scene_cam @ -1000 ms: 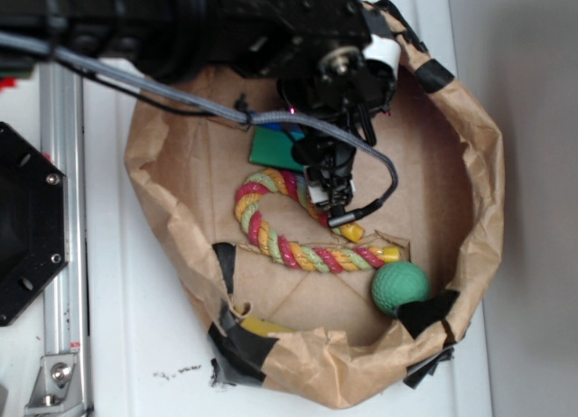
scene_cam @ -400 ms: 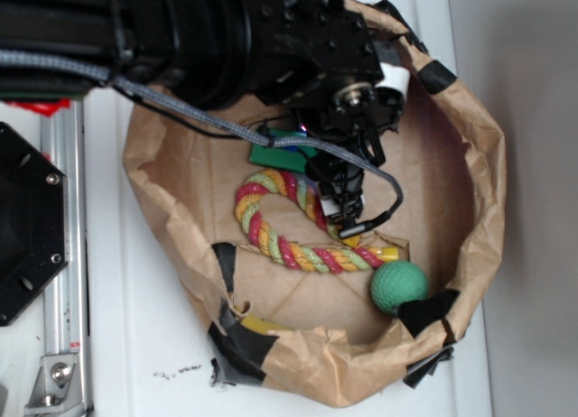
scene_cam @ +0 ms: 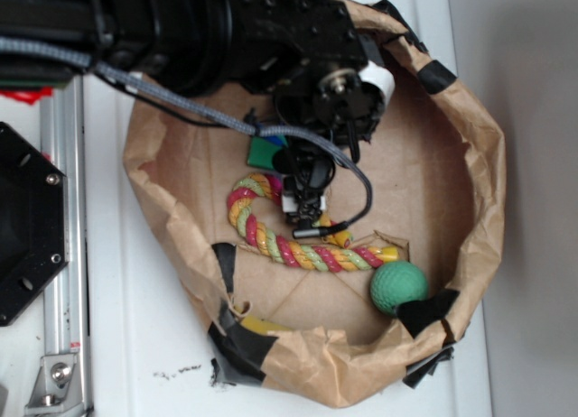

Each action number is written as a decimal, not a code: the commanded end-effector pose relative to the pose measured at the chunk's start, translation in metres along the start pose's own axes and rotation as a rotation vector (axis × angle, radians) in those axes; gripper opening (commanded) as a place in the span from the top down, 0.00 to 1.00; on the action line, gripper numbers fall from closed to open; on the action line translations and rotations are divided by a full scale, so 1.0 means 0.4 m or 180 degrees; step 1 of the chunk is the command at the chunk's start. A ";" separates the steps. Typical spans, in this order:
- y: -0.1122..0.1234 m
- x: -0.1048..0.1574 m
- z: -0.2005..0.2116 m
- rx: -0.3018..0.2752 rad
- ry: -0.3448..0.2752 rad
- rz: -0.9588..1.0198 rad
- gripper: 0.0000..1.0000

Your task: Grab the green block.

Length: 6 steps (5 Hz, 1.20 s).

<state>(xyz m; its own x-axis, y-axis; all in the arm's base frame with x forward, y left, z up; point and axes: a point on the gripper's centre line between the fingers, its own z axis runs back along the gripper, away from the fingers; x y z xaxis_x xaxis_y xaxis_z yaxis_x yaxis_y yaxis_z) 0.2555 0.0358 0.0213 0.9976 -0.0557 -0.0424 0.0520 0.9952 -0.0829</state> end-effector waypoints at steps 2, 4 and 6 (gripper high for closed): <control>0.072 0.071 -0.008 0.0152 0.0197 0.0003 0.00; 0.062 0.066 0.000 0.0253 0.0105 -0.0068 1.00; 0.000 0.074 0.142 0.0435 -0.0256 -0.0119 1.00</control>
<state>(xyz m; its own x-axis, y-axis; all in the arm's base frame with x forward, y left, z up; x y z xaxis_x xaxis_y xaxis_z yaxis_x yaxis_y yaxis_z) 0.2801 0.0404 0.0604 0.9968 -0.0763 -0.0222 0.0770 0.9964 0.0354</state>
